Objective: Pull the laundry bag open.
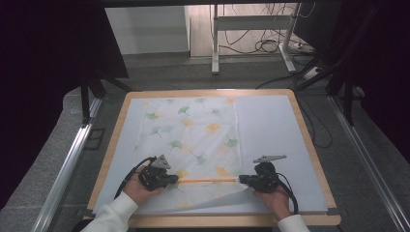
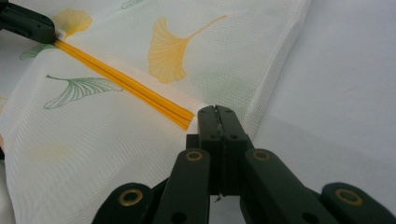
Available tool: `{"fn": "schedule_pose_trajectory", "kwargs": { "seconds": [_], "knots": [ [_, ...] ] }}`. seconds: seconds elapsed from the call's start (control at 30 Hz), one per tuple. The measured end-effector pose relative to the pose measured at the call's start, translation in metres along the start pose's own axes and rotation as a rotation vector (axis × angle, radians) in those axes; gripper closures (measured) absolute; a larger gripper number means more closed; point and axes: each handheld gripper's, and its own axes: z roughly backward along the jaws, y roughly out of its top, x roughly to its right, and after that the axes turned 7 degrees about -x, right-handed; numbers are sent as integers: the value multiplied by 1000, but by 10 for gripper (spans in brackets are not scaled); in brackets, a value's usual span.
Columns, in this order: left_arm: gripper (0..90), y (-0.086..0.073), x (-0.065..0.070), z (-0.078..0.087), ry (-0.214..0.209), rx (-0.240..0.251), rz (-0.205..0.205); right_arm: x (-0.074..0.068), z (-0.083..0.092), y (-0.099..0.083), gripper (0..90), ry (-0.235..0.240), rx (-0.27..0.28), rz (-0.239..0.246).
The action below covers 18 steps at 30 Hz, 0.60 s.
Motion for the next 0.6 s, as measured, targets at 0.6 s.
{"fn": "schedule_pose_trajectory", "kwargs": {
  "seconds": [0.6],
  "knots": [
    [900,-16,-11,10,10,1,33,0,0,0,893,0,-3,3]
  ]
}}
